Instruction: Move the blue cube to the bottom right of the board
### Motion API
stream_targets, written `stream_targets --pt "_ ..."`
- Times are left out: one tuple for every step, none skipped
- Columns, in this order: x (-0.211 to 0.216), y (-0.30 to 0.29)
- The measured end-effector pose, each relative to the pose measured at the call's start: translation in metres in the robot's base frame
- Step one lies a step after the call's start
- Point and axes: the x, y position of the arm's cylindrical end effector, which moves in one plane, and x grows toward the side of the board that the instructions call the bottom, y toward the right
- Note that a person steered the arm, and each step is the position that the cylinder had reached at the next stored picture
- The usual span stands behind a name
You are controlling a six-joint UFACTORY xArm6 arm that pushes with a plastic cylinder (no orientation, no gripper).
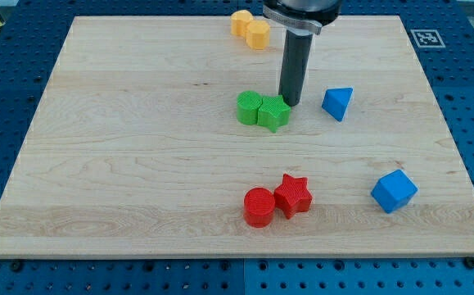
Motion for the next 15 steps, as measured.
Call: stream_targets --pt "0.007 0.012" --pt "0.011 0.032" --pt "0.073 0.032" --pt "0.102 0.032" --pt "0.136 0.044" --pt "0.153 0.078" --pt "0.151 0.100" --pt "0.147 0.119" --pt "0.146 0.141" --pt "0.126 0.141" --pt "0.118 0.151" --pt "0.134 0.168" --pt "0.132 0.168" --pt "0.124 0.197" --pt "0.147 0.218"
